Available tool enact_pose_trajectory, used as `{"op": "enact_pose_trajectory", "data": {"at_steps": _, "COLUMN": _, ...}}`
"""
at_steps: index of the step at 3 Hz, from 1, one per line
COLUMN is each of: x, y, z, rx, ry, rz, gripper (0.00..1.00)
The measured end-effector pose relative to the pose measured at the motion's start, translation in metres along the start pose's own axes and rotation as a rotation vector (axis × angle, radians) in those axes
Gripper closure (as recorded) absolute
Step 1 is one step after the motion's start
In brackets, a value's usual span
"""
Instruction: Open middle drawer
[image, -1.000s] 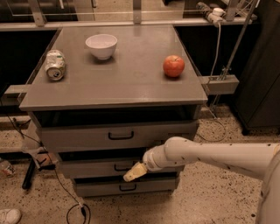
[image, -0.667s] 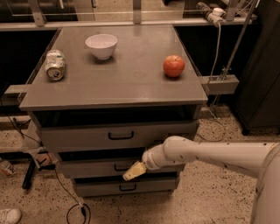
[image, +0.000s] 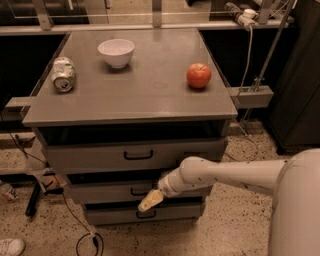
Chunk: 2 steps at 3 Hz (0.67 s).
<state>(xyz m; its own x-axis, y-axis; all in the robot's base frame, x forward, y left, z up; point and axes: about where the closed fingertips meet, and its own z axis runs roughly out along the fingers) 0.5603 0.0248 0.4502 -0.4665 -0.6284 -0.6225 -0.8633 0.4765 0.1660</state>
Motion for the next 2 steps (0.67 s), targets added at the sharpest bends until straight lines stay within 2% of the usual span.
{"op": "enact_pose_trajectory", "data": {"at_steps": 1, "x": 0.006, "y": 0.009, "z": 0.007, "rx": -0.027, "ry": 0.023, "rz": -0.006, "gripper": 0.0}}
{"op": "enact_pose_trajectory", "data": {"at_steps": 2, "x": 0.019, "y": 0.028, "z": 0.007, "rx": -0.052, "ry": 0.089, "rz": -0.01, "gripper": 0.0}}
